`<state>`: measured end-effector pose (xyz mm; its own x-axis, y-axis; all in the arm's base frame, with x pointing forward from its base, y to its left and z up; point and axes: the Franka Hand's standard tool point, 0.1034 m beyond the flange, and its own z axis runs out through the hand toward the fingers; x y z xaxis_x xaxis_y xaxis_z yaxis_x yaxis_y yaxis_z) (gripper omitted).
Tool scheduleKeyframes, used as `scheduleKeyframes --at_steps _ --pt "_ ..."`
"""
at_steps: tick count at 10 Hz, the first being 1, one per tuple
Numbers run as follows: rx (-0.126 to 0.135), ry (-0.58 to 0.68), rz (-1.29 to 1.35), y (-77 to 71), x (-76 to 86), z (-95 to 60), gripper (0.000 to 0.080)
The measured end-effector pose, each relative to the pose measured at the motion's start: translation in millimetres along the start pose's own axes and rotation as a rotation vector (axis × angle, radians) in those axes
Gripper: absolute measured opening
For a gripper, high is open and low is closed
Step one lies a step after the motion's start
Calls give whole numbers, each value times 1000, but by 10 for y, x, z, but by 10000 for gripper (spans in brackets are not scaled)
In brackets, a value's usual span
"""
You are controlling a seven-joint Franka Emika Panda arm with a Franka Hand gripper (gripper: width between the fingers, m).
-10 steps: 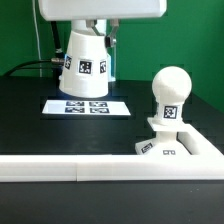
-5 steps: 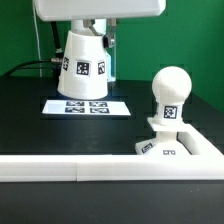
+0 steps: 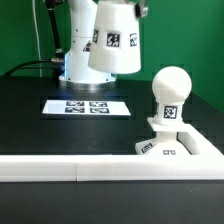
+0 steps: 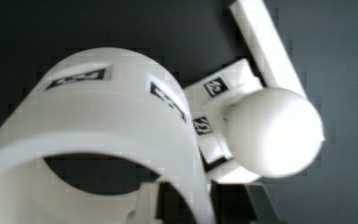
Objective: Assemble lamp
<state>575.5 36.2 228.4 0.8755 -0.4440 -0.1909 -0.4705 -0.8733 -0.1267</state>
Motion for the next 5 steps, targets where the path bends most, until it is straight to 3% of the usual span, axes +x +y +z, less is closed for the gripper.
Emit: scheduleKeyframes --at_steps 3,5 --pt "1 2 11 -361 95 -173 45" --pt "3 15 36 -537 207 -181 45"
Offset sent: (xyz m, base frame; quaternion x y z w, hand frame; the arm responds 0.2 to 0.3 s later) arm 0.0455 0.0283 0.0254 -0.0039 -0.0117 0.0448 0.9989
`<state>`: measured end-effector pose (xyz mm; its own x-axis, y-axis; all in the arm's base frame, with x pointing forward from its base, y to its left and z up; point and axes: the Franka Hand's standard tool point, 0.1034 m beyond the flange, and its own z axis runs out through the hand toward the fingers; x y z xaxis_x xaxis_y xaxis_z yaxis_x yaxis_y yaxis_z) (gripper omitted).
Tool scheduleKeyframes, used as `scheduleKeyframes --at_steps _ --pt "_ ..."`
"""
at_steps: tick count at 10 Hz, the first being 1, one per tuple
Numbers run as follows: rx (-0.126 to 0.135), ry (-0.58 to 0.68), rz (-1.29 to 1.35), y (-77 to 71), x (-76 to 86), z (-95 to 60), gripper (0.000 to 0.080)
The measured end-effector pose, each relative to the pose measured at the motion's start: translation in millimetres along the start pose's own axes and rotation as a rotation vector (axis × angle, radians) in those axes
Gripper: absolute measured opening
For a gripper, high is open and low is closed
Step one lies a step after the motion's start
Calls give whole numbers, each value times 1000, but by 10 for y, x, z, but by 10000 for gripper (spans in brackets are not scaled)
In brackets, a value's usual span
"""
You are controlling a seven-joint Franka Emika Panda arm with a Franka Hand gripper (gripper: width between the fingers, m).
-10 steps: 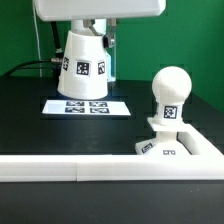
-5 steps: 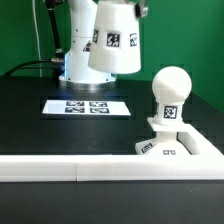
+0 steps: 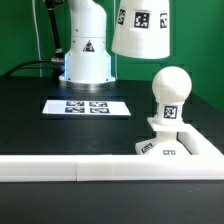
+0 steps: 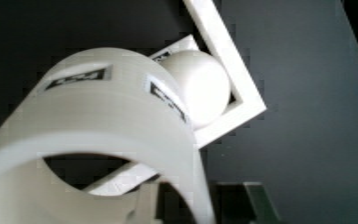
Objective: Assemble lamp
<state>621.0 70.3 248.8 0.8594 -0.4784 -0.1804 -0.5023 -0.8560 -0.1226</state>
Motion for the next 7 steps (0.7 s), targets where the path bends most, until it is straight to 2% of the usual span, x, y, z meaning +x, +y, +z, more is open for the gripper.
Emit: scheduleKeyframes --at_steps 2,3,7 --pt "-8 -1 19 -237 20 125 45" --pt "-14 -6 10 -293 15 216 45" --pt "-27 -16 -1 -322 -65 509 45"
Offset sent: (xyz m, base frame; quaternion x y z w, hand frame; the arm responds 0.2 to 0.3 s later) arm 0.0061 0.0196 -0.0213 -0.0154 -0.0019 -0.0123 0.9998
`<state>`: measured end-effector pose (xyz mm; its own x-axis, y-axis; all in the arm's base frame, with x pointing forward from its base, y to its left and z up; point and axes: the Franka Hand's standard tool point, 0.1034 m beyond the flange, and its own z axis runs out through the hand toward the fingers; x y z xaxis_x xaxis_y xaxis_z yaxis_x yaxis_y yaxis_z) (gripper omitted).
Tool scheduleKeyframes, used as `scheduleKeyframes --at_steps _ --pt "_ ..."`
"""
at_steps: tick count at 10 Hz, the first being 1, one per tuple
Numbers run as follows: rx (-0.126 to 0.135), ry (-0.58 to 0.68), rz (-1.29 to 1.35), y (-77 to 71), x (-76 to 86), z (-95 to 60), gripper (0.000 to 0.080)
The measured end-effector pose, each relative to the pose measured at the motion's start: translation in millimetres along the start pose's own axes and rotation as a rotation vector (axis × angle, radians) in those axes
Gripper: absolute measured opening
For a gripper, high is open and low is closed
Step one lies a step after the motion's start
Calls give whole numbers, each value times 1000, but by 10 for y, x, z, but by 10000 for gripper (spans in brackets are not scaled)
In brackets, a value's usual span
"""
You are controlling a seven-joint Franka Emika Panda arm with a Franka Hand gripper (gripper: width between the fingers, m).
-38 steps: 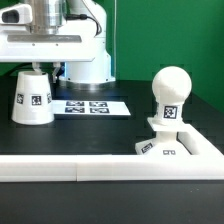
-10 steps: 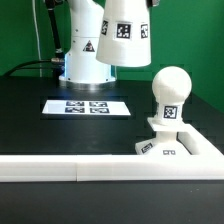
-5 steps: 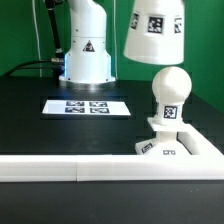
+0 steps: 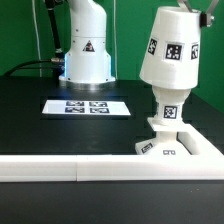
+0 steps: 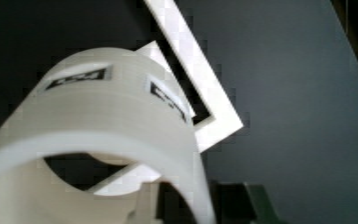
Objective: Assemble lamp
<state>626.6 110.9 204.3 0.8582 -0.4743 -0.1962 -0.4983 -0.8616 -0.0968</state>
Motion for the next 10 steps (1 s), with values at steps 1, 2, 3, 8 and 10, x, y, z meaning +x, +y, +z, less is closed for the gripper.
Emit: scheduleKeyframes --at_steps 1,2,3,8,10 --pt "-2 3 -1 5 -15 59 45" --pt "-5 2 -9 6 -24 123 45" --pt "-12 -5 -16 15 -23 202 45" --pt "-35 -18 -21 70 29 541 45" --pt "-36 -21 -18 88 36 542 45"
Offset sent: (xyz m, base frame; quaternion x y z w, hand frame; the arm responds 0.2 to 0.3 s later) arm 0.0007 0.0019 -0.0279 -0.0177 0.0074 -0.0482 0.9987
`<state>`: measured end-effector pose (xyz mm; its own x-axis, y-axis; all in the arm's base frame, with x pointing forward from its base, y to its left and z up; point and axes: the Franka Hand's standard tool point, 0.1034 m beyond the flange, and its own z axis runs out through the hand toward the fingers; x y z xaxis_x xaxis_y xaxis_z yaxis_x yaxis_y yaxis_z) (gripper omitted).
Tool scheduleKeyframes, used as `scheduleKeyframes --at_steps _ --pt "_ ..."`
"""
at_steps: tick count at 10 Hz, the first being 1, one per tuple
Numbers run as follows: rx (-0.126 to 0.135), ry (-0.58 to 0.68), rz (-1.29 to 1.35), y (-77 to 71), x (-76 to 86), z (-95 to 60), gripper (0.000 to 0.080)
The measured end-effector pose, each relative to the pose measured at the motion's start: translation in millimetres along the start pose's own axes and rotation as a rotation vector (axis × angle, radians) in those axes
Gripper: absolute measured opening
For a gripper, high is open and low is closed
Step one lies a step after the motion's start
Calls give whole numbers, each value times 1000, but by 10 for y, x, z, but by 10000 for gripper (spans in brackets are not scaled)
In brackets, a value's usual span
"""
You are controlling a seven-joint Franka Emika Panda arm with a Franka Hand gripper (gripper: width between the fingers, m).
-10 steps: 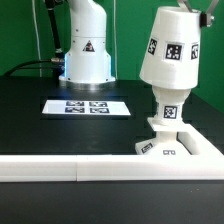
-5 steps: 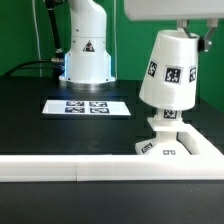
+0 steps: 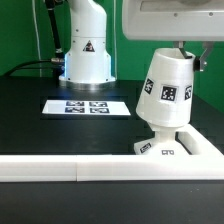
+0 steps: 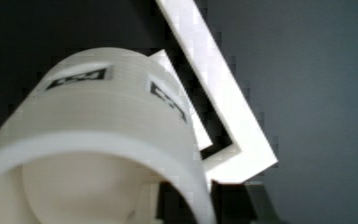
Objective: Assemble lamp
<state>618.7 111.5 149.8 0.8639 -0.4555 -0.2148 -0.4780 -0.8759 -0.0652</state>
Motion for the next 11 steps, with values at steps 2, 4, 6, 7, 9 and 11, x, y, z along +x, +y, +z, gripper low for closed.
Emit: scheduleKeyframes --at_steps 2,4,6,7,9,11 --pt "7 4 -16 77 30 -63 45" --pt "8 -9 -12 188 12 -129 393" --pt "-16 -62 -20 295 -63 -155 529" --pt "-52 -94 -31 329 -121 -149 661" --pt "-82 -105 -44 288 -184 -57 687" --pt "-94 -103 -52 296 -203 -22 697"
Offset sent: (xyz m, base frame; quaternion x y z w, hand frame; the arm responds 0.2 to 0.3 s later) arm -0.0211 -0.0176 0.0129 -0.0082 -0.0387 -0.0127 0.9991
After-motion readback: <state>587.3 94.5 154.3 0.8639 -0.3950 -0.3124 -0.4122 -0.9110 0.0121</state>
